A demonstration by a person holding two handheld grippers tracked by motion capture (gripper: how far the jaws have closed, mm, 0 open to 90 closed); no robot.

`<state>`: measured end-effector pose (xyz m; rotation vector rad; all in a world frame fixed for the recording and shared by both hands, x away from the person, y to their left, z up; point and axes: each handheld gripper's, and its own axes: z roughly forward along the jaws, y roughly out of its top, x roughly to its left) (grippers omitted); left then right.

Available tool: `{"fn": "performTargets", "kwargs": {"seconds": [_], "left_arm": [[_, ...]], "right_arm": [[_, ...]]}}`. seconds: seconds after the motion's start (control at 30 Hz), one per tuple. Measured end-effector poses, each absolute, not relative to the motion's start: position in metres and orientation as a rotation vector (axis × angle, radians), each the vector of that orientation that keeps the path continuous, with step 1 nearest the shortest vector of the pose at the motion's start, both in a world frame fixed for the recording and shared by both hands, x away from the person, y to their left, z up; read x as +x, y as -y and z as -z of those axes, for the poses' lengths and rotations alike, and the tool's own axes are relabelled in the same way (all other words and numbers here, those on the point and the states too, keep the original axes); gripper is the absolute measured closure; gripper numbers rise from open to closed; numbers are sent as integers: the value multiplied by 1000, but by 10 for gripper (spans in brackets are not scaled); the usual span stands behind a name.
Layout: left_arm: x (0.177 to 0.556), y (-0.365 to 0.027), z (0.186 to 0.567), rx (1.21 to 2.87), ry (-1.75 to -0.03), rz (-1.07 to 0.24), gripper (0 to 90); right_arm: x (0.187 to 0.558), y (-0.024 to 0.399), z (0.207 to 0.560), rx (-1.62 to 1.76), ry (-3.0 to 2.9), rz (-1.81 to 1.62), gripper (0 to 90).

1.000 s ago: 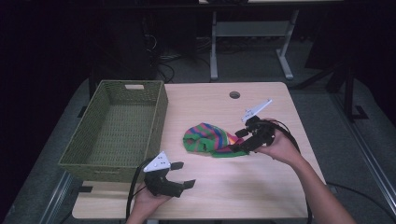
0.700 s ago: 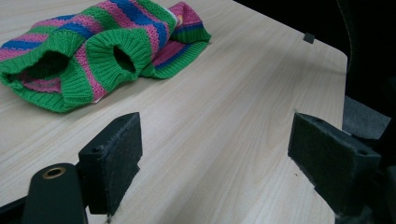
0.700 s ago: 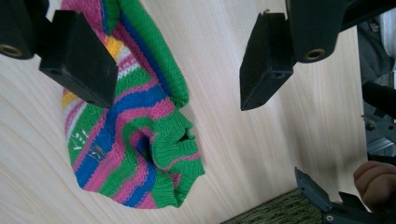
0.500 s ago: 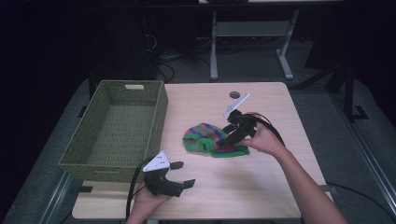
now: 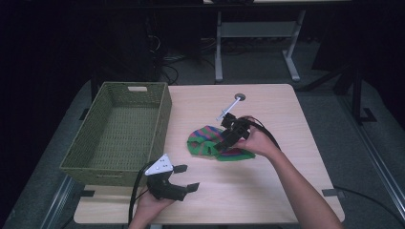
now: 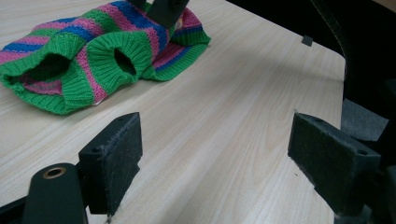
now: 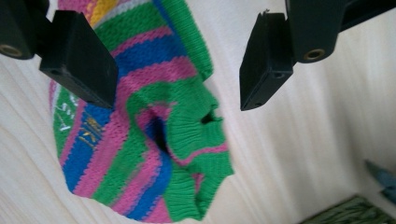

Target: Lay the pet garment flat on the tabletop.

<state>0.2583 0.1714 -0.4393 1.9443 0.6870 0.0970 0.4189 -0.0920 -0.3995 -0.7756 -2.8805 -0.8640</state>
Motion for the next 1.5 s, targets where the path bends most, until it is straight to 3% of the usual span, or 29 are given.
{"fn": "performTargets", "kwargs": {"seconds": [0.63, 1.07, 1.37, 1.5], "left_arm": [[259, -172, 440, 1944, -690, -84, 175], [258, -172, 439, 1940, -691, -89, 175], [258, -171, 440, 1943, -691, -88, 175], [258, -171, 439, 1947, -685, -88, 175]], "right_arm": [[436, 82, 439, -916, 2876, 706, 310], [426, 68, 443, -874, 3025, 598, 317], [422, 66, 443, -874, 3061, 565, 395], [421, 64, 441, -881, 3067, 541, 469]]}}
